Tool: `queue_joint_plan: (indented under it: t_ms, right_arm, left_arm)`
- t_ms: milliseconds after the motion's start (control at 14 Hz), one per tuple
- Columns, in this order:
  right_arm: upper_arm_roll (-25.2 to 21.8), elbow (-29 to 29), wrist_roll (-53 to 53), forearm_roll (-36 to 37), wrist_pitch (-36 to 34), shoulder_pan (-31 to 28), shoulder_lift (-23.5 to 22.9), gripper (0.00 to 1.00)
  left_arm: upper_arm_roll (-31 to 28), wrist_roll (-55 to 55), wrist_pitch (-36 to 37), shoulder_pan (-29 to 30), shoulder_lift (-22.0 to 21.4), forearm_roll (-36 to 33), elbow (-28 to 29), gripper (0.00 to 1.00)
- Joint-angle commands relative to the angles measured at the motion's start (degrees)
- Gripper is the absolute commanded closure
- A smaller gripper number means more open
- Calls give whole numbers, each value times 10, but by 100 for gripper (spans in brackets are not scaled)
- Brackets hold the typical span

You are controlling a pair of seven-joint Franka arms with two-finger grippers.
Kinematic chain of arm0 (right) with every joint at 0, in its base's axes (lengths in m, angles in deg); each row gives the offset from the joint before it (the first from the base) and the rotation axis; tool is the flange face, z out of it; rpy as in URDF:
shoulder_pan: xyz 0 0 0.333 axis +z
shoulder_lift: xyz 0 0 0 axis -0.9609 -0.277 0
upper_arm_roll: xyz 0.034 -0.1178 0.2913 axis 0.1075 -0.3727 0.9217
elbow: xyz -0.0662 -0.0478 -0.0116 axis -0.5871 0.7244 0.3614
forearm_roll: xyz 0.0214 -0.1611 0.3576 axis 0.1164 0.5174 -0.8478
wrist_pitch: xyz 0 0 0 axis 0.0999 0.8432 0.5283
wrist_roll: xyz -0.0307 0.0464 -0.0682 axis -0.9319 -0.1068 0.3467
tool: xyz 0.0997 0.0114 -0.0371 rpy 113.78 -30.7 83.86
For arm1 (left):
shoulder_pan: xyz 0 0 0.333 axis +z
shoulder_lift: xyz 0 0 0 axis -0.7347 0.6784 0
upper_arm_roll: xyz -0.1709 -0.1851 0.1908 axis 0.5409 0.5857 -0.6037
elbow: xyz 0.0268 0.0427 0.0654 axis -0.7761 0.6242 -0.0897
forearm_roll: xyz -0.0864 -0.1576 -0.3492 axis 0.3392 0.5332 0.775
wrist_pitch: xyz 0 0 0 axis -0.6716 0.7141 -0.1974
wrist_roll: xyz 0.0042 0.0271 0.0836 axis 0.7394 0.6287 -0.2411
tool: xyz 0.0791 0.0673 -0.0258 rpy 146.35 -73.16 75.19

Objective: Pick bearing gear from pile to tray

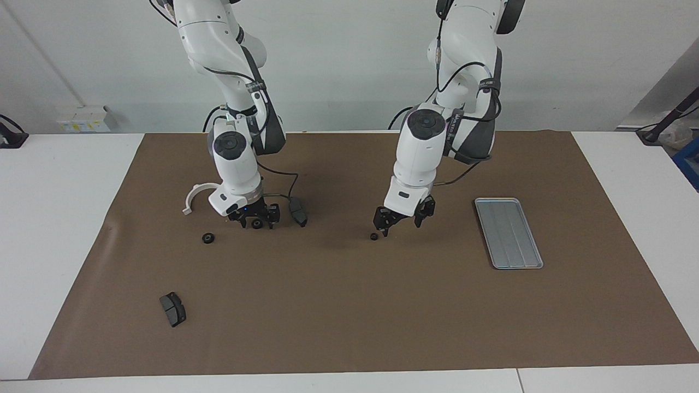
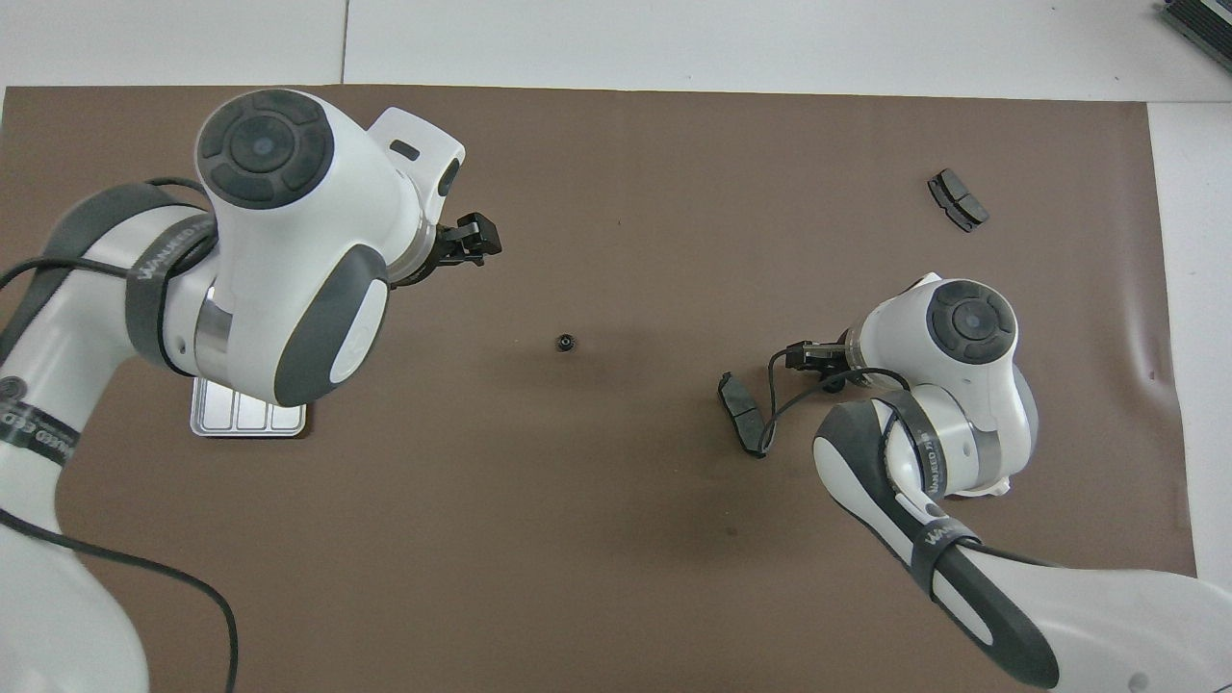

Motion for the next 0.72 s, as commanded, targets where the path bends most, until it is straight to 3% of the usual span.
queue_joint_plan:
  t_ms: [0,215,644]
  right_arm:
    - [2,-19,26,-16,10,-3,19,30]
    - [2,-19,26,-16,10,-3,19,44]
    - [2,-18,25,-16,3,-3,19,85]
  left_arm:
    - [-8,-14,-45,-19,4,-12,32,0]
    - [-7,-15,-100,-27,5,-12,75,0]
    - [-7,-15,-115,-55,29,-12,88,0]
